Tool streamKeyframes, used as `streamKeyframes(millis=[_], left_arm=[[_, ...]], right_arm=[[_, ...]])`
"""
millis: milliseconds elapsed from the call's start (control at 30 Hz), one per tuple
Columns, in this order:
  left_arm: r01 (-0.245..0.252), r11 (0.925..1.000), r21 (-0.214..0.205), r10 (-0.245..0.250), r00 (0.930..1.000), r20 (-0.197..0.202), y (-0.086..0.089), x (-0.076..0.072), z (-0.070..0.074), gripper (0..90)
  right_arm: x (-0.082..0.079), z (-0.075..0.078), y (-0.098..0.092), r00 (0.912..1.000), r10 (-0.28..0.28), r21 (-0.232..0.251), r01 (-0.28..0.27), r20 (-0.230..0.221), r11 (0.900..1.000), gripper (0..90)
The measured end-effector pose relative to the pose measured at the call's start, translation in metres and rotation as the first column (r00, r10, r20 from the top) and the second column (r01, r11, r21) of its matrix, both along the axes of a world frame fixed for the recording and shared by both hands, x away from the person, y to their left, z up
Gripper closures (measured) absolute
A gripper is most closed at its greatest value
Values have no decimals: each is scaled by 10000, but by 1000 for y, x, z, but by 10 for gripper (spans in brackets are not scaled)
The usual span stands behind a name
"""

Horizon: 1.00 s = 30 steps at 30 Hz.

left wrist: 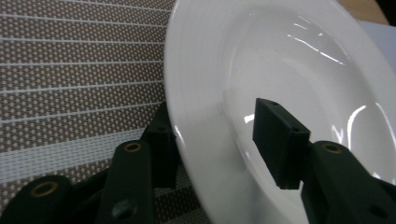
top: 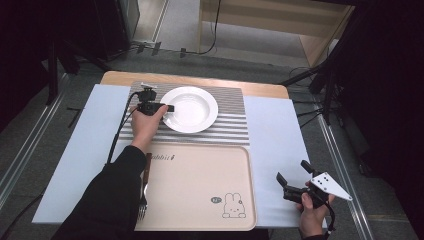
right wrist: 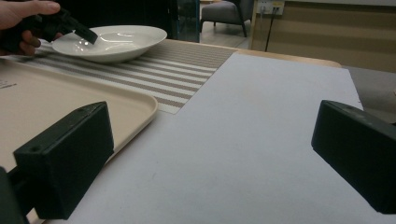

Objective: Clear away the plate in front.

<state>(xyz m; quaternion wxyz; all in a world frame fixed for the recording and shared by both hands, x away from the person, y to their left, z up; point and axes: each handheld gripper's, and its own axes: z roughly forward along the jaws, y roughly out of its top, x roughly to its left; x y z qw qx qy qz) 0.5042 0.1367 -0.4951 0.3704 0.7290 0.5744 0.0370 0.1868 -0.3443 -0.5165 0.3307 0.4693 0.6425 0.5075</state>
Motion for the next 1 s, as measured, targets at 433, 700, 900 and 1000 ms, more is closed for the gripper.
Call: streamKeyframes(millis=[433,700,900,1000], left_arm=[[225,9913,-1294,-281,9988,-413,12,-3,5,661],[809,9743,-2102,-847,9964,-89,10,-7,15,743],[1231,9767,-1755,-1247,9922,20,6,-11,18,761],[1272,9798,-1546,-1316,9911,-188,4,-11,15,753]], right_arm=[[0,0,-1,10000,-39,134,39,-10,9999,0],[1,0,-2,10000,-85,203,85,-4,9998,0],[1,0,-2,10000,-73,167,72,7,9998,0],[1,0,-1,10000,-58,151,58,2,9999,0]])
